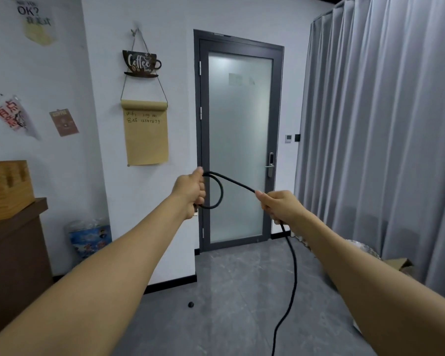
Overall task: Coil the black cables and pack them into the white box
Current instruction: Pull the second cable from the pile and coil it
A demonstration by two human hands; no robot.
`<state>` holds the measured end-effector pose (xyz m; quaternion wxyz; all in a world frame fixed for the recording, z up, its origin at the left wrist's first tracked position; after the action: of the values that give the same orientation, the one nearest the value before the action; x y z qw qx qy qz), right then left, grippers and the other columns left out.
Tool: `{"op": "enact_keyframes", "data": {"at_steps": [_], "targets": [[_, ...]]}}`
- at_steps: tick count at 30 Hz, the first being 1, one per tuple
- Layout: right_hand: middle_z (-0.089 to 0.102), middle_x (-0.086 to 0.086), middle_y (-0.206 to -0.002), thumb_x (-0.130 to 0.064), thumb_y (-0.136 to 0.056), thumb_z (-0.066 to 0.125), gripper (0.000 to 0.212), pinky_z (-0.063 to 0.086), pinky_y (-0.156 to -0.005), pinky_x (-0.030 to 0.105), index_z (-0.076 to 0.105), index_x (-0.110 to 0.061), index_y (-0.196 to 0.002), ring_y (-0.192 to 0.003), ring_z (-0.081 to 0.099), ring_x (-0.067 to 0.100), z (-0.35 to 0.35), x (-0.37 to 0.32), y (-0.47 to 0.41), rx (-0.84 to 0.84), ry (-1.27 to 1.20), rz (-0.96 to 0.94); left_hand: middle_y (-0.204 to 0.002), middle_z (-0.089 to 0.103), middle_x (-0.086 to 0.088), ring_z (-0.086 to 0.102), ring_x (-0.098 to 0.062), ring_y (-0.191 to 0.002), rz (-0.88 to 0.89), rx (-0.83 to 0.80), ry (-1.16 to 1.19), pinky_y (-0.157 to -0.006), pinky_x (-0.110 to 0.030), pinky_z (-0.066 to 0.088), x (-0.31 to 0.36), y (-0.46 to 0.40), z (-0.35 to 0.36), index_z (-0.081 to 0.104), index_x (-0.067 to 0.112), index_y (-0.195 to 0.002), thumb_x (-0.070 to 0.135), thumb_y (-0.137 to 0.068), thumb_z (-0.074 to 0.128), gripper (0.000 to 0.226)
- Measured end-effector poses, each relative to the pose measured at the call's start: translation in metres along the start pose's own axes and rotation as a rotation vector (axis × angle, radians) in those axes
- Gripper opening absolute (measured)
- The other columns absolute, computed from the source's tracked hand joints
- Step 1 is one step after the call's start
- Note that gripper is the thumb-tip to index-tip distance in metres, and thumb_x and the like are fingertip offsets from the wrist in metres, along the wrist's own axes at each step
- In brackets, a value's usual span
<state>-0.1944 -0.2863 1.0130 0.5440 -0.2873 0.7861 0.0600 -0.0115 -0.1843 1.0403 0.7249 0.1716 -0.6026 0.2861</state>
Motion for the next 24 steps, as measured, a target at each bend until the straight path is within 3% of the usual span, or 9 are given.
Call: {"op": "enact_keyframes", "data": {"at_steps": [4, 9, 13, 16, 19, 22, 24], "targets": [[0.039, 0.003, -0.058, -0.037, -0.092, 0.057, 0.038, 0.028, -0.044, 0.021, 0.065, -0.006, -0.071, -0.048, 0.031, 0.013, -0.018, 0.034, 0.013, 0.102, 0.014, 0.057, -0.036, 0.027, 0.011, 0.019, -0.005, -0.028, -0.02, 0.209, 0.106, -0.034, -0.011, 0.012, 0.013, -0.012, -0.038, 0.034, 0.02, -0.062, 0.026, -0.096, 0.043, 0.036], [0.059, -0.002, -0.074, -0.02, -0.093, 0.058, 0.019, 0.038, -0.057, 0.021, 0.071, -0.009, -0.102, -0.057, 0.046, 0.007, -0.013, 0.023, 0.007, 0.222, 0.244, -0.126, -0.05, 0.029, 0.006, 0.019, -0.008, -0.035, 0.048, 0.253, 0.054, -0.045, -0.022, 0.013, 0.011, -0.015, -0.046, 0.032, 0.019, -0.064, 0.031, -0.1, 0.036, 0.038], [0.068, -0.008, -0.103, -0.022, -0.093, 0.049, 0.026, 0.044, -0.065, 0.026, 0.071, -0.028, -0.104, -0.086, 0.062, 0.018, 0.007, -0.012, 0.012, 0.208, 0.871, -0.291, -0.06, 0.027, 0.002, 0.019, -0.012, -0.049, 0.187, 0.21, -0.097, -0.049, -0.024, 0.017, 0.015, -0.017, -0.041, 0.031, 0.018, -0.067, 0.033, -0.103, 0.027, 0.039], [0.057, -0.014, -0.092, -0.029, -0.092, 0.051, 0.022, 0.035, -0.06, 0.025, 0.07, -0.031, -0.101, -0.086, 0.057, 0.014, 0.023, -0.043, 0.02, 0.055, 1.129, -0.472, -0.06, 0.029, 0.002, 0.022, -0.013, -0.051, 0.245, 0.162, -0.226, -0.052, -0.026, 0.022, 0.014, -0.016, -0.041, 0.032, 0.017, -0.068, 0.031, -0.103, 0.025, 0.038], [0.044, -0.02, -0.072, -0.034, -0.089, 0.059, 0.016, 0.035, -0.061, 0.025, 0.071, -0.028, -0.097, -0.073, 0.047, 0.004, 0.034, -0.071, 0.023, -0.127, 1.06, -0.557, -0.061, 0.031, 0.001, 0.026, -0.014, -0.052, 0.272, 0.065, -0.281, -0.054, -0.026, 0.025, 0.009, -0.012, -0.035, 0.03, 0.016, -0.069, 0.029, -0.104, 0.025, 0.037], [0.051, -0.018, -0.076, -0.029, -0.086, 0.066, 0.015, 0.045, -0.073, 0.025, 0.073, -0.018, -0.094, -0.073, 0.051, 0.002, 0.038, -0.091, 0.022, -0.269, 0.696, -0.55, -0.063, 0.037, 0.0, 0.034, -0.014, -0.054, 0.263, -0.053, -0.283, -0.056, -0.025, 0.032, 0.005, -0.003, -0.025, 0.034, 0.016, -0.073, 0.029, -0.104, 0.025, 0.035], [0.057, -0.011, -0.078, -0.025, -0.086, 0.067, 0.015, 0.044, -0.072, 0.02, 0.072, -0.011, -0.09, -0.072, 0.053, 0.007, 0.039, -0.099, 0.022, -0.291, 0.522, -0.532, -0.063, 0.042, -0.001, 0.038, -0.015, -0.056, 0.259, -0.122, -0.294, -0.056, -0.024, 0.036, 0.004, 0.005, -0.018, 0.037, 0.014, -0.073, 0.028, -0.105, 0.025, 0.037]]}}
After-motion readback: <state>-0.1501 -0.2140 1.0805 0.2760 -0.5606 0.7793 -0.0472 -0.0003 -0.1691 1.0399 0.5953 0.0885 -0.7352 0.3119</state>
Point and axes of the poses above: each hand's wrist, its own y-axis away from the middle knuckle, its own z-axis out of the palm, x = y × z, the point moved 2 cm from there along -y, towards the middle knuckle
